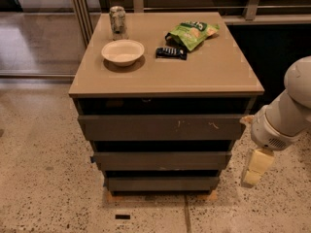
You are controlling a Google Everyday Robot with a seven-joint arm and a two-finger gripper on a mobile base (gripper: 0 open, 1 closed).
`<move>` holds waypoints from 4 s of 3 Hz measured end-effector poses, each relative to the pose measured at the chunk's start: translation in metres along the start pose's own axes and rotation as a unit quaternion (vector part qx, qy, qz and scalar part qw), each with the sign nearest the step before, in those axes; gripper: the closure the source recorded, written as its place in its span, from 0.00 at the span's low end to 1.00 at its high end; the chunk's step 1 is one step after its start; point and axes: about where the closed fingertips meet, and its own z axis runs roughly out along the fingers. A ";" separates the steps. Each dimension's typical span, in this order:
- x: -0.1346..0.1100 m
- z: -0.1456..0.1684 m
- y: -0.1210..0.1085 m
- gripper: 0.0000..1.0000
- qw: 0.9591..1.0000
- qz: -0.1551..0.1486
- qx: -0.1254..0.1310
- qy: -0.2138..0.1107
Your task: Open middle drawer
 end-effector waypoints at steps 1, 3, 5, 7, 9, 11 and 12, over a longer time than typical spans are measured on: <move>0.007 0.008 0.006 0.00 1.000 -0.006 0.009 -0.007; 0.027 0.049 0.009 0.00 0.998 -0.053 0.009 -0.032; 0.040 0.114 -0.003 0.00 0.995 -0.070 -0.035 -0.058; 0.032 0.154 -0.011 0.00 0.994 -0.087 -0.042 -0.060; 0.028 0.181 -0.020 0.00 0.992 -0.108 -0.020 -0.056; 0.023 0.224 -0.024 0.00 0.986 -0.147 -0.041 -0.066; 0.016 0.256 -0.029 0.00 0.982 -0.169 -0.057 -0.068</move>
Offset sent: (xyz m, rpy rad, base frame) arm -0.0155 -0.0114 -0.0582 0.0342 -0.1150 0.1156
